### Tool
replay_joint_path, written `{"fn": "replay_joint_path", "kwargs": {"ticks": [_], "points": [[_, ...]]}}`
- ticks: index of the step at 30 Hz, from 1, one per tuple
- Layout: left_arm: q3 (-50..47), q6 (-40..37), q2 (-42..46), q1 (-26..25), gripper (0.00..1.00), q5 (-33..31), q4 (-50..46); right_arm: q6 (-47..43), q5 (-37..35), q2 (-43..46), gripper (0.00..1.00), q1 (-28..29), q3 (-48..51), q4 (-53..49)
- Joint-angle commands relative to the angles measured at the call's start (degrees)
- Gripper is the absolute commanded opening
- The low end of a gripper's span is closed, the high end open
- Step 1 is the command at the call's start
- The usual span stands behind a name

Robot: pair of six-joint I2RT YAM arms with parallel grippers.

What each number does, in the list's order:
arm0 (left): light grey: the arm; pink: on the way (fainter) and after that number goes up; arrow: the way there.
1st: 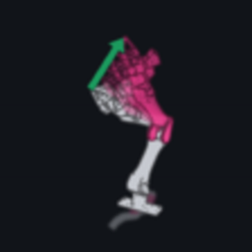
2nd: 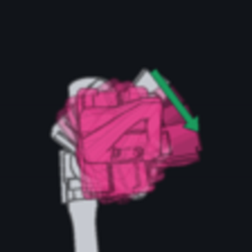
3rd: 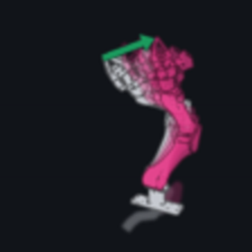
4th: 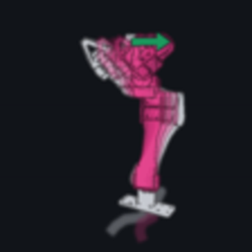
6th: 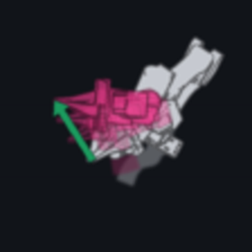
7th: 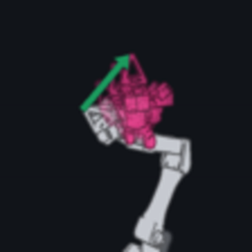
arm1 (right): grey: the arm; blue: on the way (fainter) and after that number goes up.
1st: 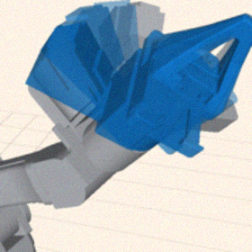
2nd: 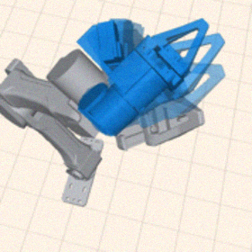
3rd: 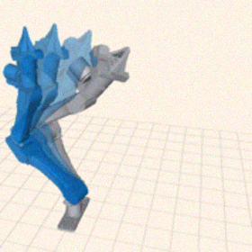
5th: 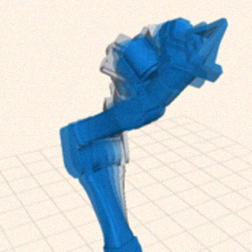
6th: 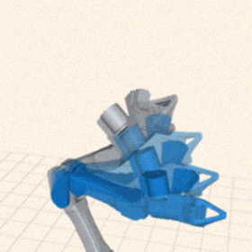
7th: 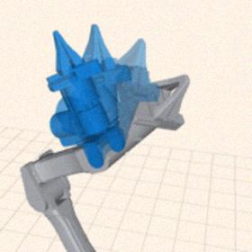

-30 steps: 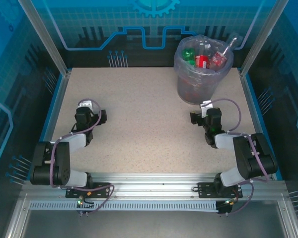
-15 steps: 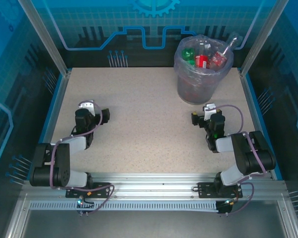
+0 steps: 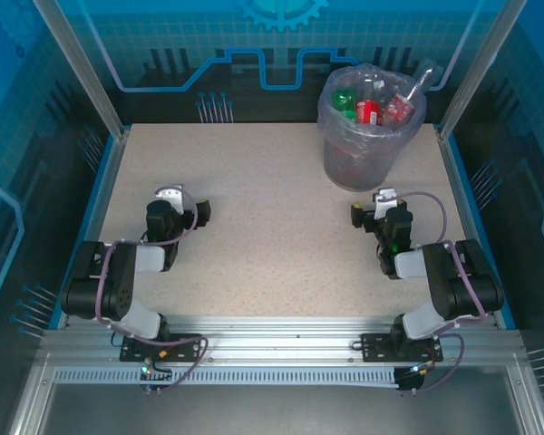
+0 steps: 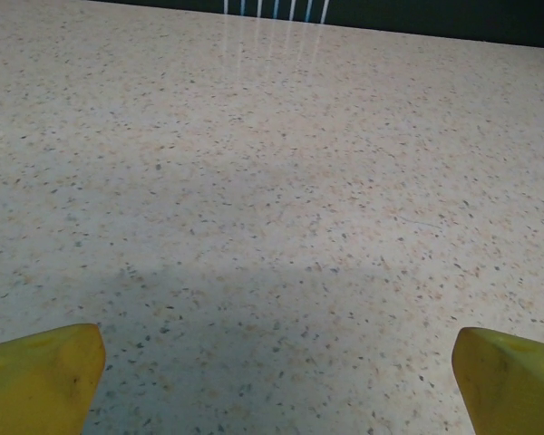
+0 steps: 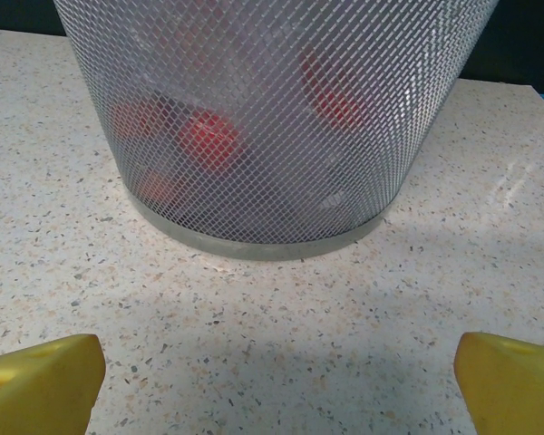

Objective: Put the plastic bottles in the bin

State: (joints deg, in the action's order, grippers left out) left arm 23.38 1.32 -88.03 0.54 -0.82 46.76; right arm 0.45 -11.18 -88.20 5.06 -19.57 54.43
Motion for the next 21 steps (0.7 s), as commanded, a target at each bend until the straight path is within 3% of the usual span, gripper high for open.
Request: {"fn": "replay_joint_path", "kwargs": {"ticks": [1,21], "points": [[-0.72,-1.32,-0.41,-0.27,0.99,-0.92,3.72,0.93,-1.73,-0.04,1.00,-0.36,-2.01,-1.15],[-0.92,-1.43,-0.57,-0.22,0.99,-1.10,4.54,0.08,-1.65,-0.21,1.00,0.32,-2.54,-1.81]]}}
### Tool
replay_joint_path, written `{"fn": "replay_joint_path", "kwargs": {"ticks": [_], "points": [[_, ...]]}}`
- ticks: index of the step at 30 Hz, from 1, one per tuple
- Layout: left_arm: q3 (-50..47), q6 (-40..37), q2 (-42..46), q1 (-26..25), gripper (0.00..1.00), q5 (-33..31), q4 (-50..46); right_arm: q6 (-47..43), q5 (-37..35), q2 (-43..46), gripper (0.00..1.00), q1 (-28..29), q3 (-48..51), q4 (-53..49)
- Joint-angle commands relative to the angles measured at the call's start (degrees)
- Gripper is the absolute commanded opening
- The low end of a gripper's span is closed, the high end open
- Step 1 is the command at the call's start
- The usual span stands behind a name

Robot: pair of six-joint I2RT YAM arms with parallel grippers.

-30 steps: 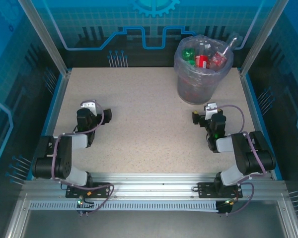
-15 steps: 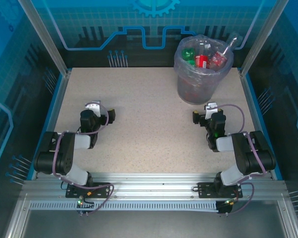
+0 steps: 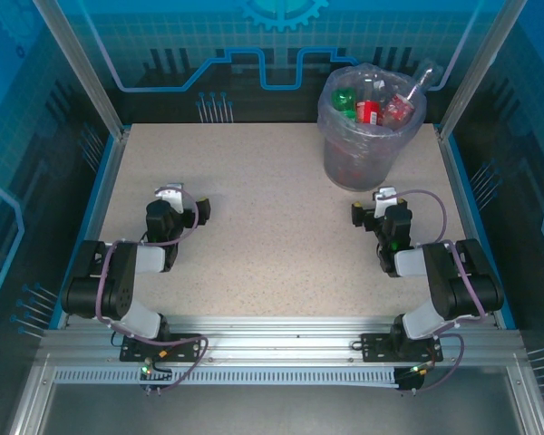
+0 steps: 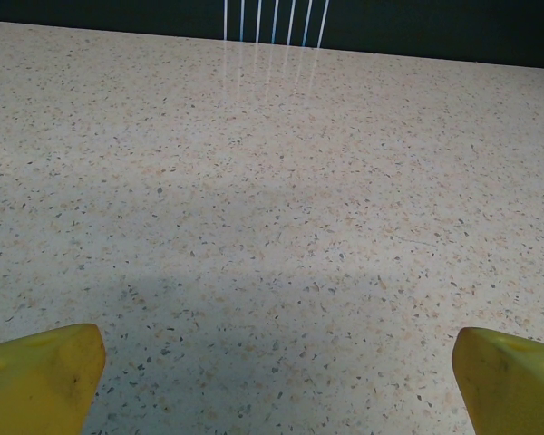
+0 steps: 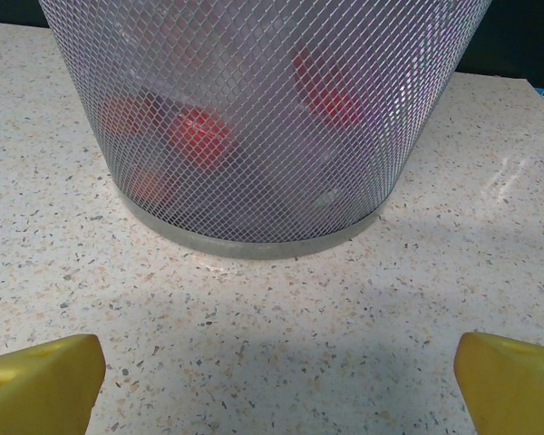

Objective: Put the plastic bottles in the bin

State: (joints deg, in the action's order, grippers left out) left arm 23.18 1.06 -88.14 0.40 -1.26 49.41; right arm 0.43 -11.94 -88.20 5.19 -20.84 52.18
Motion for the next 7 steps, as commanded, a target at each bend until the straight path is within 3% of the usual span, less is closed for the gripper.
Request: {"fn": "replay_joint_path", "kwargs": {"ticks": [1,7], "points": [[-0.70,-1.14,-0.46,-0.13,0.99,-0.59,1.92,0.06,-0.89,-0.21,1.00,0.17,-1.37,0.39],[-0.76,-1.15,-0.49,-0.14,0.99,-0.61,1.90,0.05,-0.89,-0.21,1.00,0.21,-0.99,0.88]]}}
